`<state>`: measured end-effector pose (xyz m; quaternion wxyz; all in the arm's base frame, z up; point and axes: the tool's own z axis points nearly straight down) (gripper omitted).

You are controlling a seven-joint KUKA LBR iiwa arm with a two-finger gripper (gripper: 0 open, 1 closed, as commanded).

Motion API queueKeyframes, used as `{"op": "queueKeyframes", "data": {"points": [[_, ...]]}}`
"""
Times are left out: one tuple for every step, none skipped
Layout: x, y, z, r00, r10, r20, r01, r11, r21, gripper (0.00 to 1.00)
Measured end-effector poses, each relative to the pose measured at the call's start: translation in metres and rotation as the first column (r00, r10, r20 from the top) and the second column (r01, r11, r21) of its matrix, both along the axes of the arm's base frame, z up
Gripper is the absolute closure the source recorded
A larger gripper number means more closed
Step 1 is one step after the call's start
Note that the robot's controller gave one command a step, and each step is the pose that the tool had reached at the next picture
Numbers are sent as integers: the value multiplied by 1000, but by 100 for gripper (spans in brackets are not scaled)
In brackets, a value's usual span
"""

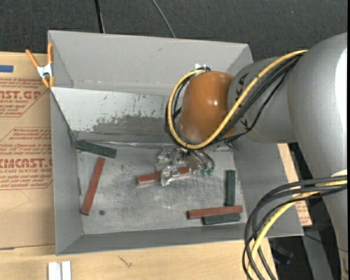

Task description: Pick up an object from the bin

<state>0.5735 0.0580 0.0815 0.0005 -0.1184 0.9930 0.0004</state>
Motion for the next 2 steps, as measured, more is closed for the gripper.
{"op": "queueKeyframes", "data": {"points": [[0,0,0,1000,0,0,0,1000,0,100],[4,12,139,1000,-13,2,13,1000,0,100]]}}
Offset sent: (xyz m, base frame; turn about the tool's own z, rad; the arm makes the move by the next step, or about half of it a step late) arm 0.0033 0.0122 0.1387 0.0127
